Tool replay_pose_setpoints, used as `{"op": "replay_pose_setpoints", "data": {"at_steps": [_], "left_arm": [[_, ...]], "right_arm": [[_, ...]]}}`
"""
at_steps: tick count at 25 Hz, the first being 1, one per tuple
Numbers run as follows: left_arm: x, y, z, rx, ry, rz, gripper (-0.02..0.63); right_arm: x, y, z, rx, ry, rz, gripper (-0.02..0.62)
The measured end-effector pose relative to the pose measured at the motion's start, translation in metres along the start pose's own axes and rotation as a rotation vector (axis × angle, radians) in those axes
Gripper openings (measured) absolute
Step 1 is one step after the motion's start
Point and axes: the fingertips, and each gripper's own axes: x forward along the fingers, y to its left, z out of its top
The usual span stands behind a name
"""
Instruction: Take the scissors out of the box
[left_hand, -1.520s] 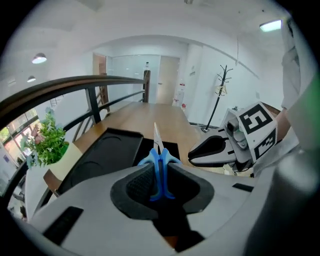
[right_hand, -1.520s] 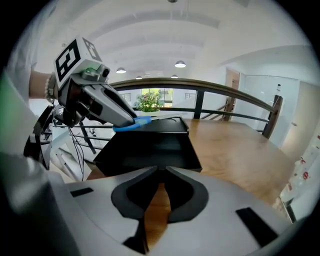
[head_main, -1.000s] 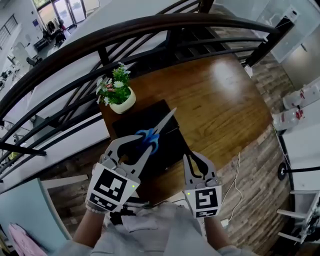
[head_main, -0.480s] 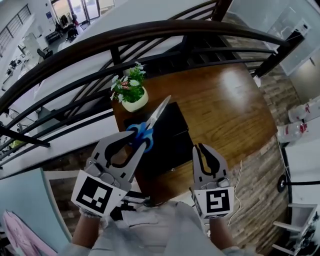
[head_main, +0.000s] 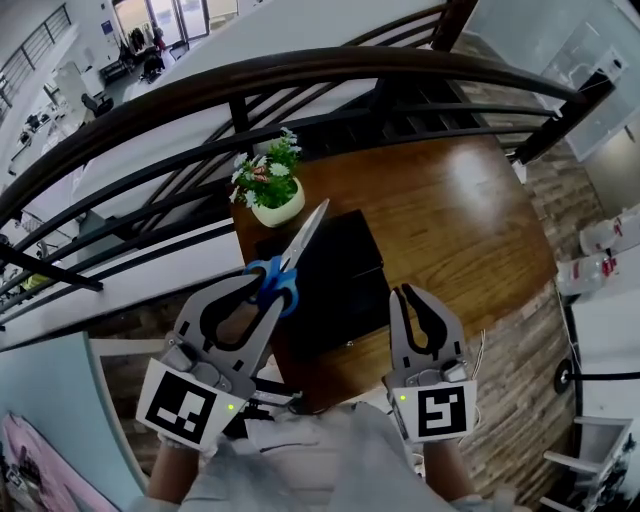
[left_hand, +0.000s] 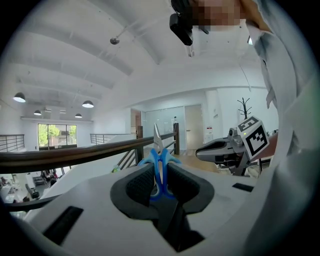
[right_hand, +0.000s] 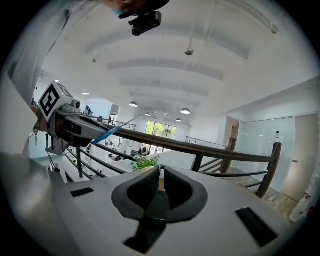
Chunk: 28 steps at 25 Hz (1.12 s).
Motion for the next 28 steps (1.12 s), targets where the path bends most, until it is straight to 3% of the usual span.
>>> {"op": "replay_pose_setpoints", "data": {"at_steps": [6, 28], "left_arm": [[-0.002, -0.001, 0.000, 0.010, -0.002, -0.003, 0.097], [-0.003, -0.014, -0.008, 0.102, -0.004, -0.078, 0.097]], "right_arm": [[0.002, 0.007, 0.005, -0.047, -0.004, 0.025, 0.060], [0.000, 0.030, 0.000, -0.062, 0.008, 0.038, 0.054]]}}
